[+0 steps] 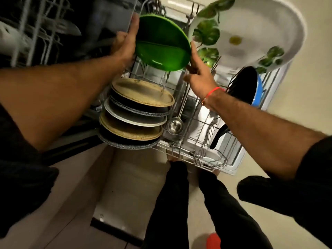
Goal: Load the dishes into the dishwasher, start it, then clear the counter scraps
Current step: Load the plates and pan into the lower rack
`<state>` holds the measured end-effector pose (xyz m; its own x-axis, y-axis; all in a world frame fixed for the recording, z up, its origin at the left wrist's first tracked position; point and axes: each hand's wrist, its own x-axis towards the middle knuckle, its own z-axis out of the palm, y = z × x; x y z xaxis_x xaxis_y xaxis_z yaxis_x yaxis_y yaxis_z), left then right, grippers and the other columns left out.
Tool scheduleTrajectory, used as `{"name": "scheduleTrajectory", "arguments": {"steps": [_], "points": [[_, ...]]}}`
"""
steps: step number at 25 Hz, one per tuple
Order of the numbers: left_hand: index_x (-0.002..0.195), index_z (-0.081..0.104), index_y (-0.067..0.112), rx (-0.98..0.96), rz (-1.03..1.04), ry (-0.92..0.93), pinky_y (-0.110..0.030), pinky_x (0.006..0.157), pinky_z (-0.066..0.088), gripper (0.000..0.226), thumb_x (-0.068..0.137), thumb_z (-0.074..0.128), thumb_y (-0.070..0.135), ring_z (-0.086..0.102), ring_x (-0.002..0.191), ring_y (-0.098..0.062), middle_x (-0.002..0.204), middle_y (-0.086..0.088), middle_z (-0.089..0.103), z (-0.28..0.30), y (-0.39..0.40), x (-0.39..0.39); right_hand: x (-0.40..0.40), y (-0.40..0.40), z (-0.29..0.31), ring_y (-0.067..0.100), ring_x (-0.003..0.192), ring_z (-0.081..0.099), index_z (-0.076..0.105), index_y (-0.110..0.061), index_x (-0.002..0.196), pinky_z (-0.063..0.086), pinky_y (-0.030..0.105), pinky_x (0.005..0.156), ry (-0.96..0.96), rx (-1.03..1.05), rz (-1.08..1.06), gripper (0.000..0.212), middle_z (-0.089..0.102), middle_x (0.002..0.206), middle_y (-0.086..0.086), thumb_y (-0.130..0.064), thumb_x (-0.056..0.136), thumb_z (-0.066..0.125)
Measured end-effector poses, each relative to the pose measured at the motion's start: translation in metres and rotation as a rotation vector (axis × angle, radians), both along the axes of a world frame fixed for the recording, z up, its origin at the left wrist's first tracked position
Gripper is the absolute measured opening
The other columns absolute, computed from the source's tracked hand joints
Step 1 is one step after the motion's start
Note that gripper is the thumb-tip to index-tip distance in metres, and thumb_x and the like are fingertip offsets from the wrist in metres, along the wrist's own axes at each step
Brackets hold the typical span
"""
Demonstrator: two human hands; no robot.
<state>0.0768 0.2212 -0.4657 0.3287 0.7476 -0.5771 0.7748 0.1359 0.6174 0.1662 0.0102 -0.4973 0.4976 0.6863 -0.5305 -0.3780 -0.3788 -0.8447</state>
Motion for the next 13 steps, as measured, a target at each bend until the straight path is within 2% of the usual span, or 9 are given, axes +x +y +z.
{"name": "scheduleTrajectory", "arguments": {"steps": [2, 4, 5, 6, 7, 9, 11, 13], "points": [[0.121, 0.057, 0.024, -0.022, -0.033, -0.020, -0.046, 0.101, 0.052, 0.074, 0.084, 0.034, 0.083, 0.064, 0.109, -0.020, 0.121, 0.000, 0.065, -0.016, 0.001, 0.002, -0.003, 0.001, -0.021, 0.003, 0.128, 0.050, 0.011, -0.025, 0.158, 0.049, 0.030, 0.072, -0.018, 0.040, 0.008, 0.100, 0.021, 0.162, 0.004, 0.023, 0.075, 0.041], [0.133, 0.051, 0.025, -0.063, -0.037, -0.069, -0.044, 0.104, 0.050, 0.072, 0.088, 0.037, 0.079, 0.060, 0.117, -0.020, 0.134, 0.000, 0.059, -0.027, 0.005, 0.003, -0.005, 0.003, -0.032, -0.013, 0.114, 0.054, 0.009, -0.027, 0.158, 0.050, 0.033, 0.076, -0.037, 0.044, 0.011, 0.100, 0.020, 0.162, 0.004, 0.019, 0.075, 0.041], [0.141, 0.046, 0.025, -0.085, -0.032, -0.087, -0.042, 0.104, 0.049, 0.073, 0.091, 0.037, 0.077, 0.059, 0.120, -0.020, 0.140, -0.001, 0.055, -0.029, 0.007, 0.003, -0.007, 0.004, -0.034, -0.016, 0.109, 0.056, 0.008, -0.027, 0.158, 0.050, 0.034, 0.077, -0.049, 0.043, 0.016, 0.100, 0.021, 0.162, 0.003, 0.018, 0.075, 0.041], [0.147, 0.041, 0.025, -0.103, -0.027, -0.103, -0.040, 0.101, 0.050, 0.074, 0.093, 0.036, 0.074, 0.058, 0.120, -0.019, 0.143, -0.002, 0.053, -0.033, 0.010, 0.001, -0.008, 0.006, -0.037, -0.012, 0.112, 0.056, 0.007, -0.025, 0.158, 0.050, 0.031, 0.078, -0.064, 0.052, 0.023, 0.099, 0.020, 0.162, 0.003, 0.018, 0.076, 0.041], [0.150, 0.040, 0.024, -0.114, -0.021, -0.110, -0.037, 0.096, 0.050, 0.073, 0.095, 0.034, 0.073, 0.059, 0.118, -0.017, 0.142, -0.001, 0.054, -0.036, 0.014, 0.000, -0.010, 0.008, -0.038, -0.003, 0.124, 0.054, 0.006, -0.024, 0.158, 0.048, 0.027, 0.079, -0.079, 0.059, 0.039, 0.098, 0.019, 0.163, 0.002, 0.018, 0.076, 0.040], [0.149, 0.041, 0.025, -0.126, -0.009, -0.112, -0.035, 0.093, 0.050, 0.075, 0.093, 0.032, 0.074, 0.060, 0.114, -0.013, 0.138, 0.000, 0.056, -0.041, 0.018, -0.003, -0.011, 0.012, -0.041, 0.023, 0.144, 0.034, 0.004, -0.023, 0.158, 0.038, 0.026, 0.087, -0.097, 0.062, 0.077, 0.097, 0.013, 0.164, 0.000, 0.020, 0.078, 0.038], [0.149, 0.041, 0.024, -0.117, -0.007, -0.096, -0.041, 0.103, 0.048, 0.084, 0.087, 0.033, 0.079, 0.059, 0.118, -0.015, 0.140, -0.002, 0.055, -0.045, 0.020, -0.006, -0.012, 0.015, -0.045, 0.027, 0.148, 0.027, 0.005, -0.028, 0.158, 0.033, 0.036, 0.094, -0.103, 0.045, 0.088, 0.096, 0.011, 0.165, -0.003, 0.020, 0.080, 0.038], [0.152, 0.038, 0.023, -0.106, -0.011, -0.085, -0.045, 0.109, 0.044, 0.093, 0.080, 0.033, 0.082, 0.057, 0.123, -0.018, 0.145, -0.005, 0.052, -0.049, 0.022, -0.007, -0.012, 0.016, -0.047, 0.024, 0.148, 0.025, 0.005, -0.030, 0.157, 0.038, 0.045, 0.100, -0.104, 0.031, 0.072, 0.096, 0.010, 0.165, -0.004, 0.019, 0.082, 0.038]]}}
